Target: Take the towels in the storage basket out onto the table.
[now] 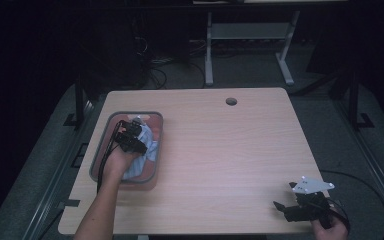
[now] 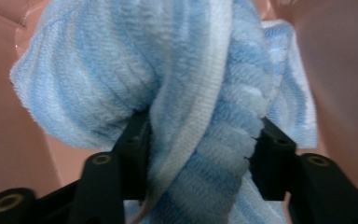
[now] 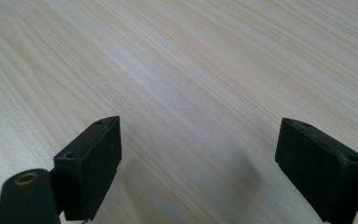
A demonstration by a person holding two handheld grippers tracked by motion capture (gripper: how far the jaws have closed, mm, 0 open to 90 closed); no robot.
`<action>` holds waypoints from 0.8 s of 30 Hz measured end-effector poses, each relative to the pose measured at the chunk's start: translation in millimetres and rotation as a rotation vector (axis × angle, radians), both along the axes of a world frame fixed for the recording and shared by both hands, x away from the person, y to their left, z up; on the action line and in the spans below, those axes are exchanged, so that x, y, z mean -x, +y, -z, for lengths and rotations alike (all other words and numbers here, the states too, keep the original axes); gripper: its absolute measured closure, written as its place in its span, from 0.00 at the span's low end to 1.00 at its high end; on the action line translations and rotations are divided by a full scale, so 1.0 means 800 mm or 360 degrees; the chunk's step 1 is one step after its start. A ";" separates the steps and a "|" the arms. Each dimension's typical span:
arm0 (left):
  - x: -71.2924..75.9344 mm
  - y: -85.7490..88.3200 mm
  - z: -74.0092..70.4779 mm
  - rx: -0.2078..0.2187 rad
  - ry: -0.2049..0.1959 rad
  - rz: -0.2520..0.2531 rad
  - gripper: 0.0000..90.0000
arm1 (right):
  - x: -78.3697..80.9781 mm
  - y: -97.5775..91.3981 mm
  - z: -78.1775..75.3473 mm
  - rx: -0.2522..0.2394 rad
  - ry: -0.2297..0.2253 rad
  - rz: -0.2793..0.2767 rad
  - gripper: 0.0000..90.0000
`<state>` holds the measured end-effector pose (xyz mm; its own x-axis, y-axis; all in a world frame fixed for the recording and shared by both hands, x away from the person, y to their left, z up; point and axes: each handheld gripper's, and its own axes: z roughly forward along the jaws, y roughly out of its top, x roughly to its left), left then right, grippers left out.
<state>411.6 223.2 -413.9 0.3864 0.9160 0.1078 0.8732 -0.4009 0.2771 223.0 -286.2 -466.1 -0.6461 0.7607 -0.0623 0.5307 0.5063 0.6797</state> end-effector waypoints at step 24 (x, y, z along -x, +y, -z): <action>0.006 0.020 -0.004 0.0158 -0.0013 -0.0050 0.78 | 0.000 0.003 0.000 0.0006 -0.0004 0.0010 0.15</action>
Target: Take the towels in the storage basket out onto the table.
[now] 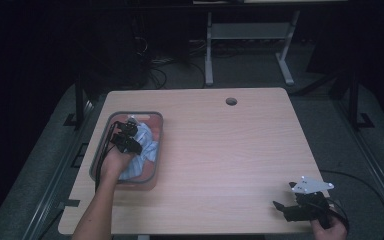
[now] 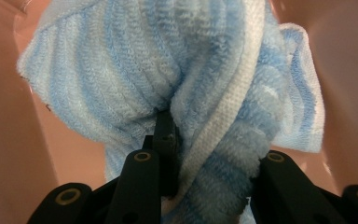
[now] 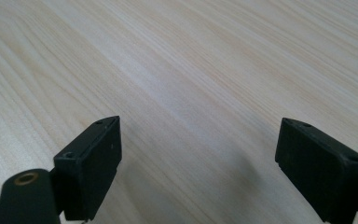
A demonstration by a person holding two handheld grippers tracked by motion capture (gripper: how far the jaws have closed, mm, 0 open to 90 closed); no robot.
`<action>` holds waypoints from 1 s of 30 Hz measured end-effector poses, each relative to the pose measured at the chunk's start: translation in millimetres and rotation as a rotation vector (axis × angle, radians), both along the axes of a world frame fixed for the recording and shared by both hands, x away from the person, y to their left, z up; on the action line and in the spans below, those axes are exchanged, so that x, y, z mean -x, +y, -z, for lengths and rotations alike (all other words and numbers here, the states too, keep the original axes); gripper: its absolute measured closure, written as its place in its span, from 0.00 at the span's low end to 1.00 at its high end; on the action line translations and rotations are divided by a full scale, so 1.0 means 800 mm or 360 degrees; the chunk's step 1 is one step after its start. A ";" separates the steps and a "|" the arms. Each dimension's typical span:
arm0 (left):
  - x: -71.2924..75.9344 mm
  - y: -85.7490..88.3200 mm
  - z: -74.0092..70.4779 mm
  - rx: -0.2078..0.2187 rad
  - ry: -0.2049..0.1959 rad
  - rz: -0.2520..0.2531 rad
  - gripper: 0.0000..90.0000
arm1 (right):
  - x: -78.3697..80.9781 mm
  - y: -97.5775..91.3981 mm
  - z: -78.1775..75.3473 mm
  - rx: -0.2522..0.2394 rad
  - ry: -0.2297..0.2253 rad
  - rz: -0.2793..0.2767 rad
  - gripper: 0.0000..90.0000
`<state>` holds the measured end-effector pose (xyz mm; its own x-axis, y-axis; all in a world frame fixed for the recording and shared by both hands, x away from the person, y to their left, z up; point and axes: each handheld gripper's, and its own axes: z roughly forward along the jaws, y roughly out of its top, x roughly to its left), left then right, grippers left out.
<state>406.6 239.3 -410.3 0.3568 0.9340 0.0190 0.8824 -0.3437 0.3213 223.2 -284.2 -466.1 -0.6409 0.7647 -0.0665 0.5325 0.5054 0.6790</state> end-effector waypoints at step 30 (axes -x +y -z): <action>0.060 0.041 -0.060 0.0447 -0.0251 0.0053 0.79 | 0.005 -0.005 -0.007 -0.0017 -0.0041 0.0041 0.15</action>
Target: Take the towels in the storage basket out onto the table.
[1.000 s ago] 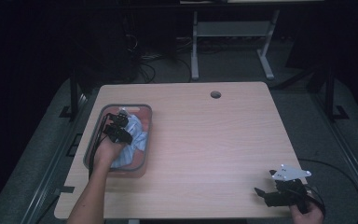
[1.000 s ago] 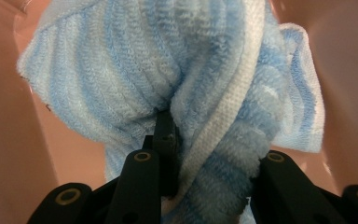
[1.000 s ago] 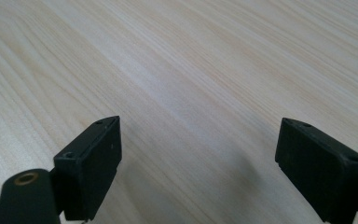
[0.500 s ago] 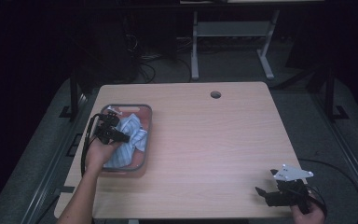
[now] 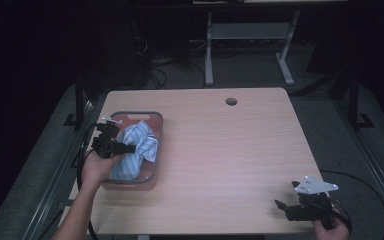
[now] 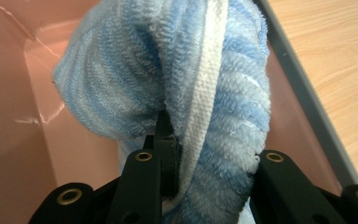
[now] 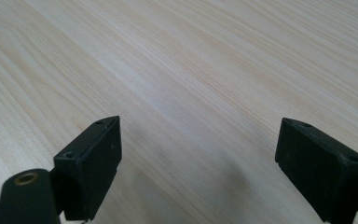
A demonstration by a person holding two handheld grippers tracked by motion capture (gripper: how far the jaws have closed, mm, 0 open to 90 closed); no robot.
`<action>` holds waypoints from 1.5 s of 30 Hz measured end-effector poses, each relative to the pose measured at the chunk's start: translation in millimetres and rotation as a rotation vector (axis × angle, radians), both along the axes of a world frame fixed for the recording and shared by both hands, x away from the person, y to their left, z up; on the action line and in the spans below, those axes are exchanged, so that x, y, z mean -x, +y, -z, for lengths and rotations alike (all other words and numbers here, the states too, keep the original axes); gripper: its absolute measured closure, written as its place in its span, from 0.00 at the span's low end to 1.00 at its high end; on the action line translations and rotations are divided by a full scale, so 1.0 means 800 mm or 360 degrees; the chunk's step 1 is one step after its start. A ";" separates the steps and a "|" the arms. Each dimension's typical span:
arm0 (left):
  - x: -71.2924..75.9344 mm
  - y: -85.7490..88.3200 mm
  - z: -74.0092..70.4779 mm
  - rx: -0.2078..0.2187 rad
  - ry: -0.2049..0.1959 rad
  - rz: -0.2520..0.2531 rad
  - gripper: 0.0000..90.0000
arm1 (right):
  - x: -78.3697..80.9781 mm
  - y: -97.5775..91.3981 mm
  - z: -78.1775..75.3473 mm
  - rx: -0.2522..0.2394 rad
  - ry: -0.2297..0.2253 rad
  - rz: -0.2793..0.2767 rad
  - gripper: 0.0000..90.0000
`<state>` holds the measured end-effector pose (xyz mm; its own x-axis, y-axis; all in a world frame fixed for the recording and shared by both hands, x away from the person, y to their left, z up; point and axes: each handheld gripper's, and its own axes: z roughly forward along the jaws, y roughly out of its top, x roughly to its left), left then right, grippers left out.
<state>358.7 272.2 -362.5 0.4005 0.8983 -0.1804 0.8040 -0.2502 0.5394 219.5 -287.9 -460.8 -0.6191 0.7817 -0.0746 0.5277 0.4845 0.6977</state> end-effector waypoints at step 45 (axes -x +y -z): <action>0.029 -0.003 -0.108 0.0249 -0.0300 0.0118 0.79 | -0.001 -0.004 -0.003 0.0006 -0.0019 0.0007 0.15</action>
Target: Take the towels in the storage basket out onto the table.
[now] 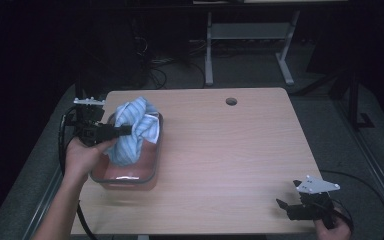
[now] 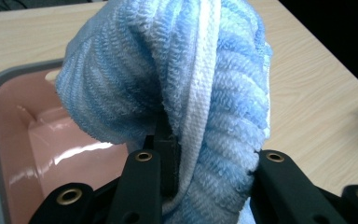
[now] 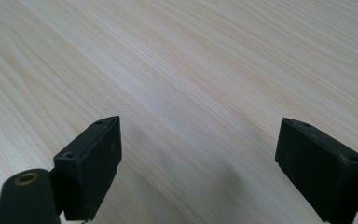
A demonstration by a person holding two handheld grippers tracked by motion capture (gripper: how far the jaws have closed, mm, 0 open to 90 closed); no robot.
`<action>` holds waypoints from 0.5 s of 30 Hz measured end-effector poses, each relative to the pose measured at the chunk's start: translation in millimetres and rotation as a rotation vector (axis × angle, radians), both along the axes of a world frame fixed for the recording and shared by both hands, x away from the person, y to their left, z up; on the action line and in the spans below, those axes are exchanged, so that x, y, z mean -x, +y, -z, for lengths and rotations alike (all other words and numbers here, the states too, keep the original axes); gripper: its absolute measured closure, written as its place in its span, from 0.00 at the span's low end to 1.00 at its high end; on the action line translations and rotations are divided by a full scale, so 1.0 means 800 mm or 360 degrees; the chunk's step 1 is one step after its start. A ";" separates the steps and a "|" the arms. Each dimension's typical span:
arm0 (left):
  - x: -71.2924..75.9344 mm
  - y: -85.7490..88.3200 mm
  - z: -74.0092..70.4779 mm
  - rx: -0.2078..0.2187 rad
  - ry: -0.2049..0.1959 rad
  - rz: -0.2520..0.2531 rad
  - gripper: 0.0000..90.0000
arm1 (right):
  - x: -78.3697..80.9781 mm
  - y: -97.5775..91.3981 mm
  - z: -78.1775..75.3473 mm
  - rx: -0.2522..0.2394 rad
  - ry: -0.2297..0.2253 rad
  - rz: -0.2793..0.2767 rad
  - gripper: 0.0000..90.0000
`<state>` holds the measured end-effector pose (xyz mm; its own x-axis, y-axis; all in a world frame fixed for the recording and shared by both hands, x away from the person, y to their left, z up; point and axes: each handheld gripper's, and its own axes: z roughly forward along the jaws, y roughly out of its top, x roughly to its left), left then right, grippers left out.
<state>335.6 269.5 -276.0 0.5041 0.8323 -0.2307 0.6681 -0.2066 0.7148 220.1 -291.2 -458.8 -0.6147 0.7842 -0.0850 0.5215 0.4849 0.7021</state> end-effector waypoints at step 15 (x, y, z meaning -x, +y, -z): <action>-0.004 -0.036 -0.019 0.0045 -0.0018 0.0121 0.79 | -0.001 0.000 0.001 -0.0003 0.0004 -0.0006 0.15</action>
<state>338.6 241.0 -260.7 0.5685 0.7845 -0.2476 0.6431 -0.2361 0.7285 220.6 -291.2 -459.4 -0.6177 0.7822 -0.0819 0.5218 0.4855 0.7015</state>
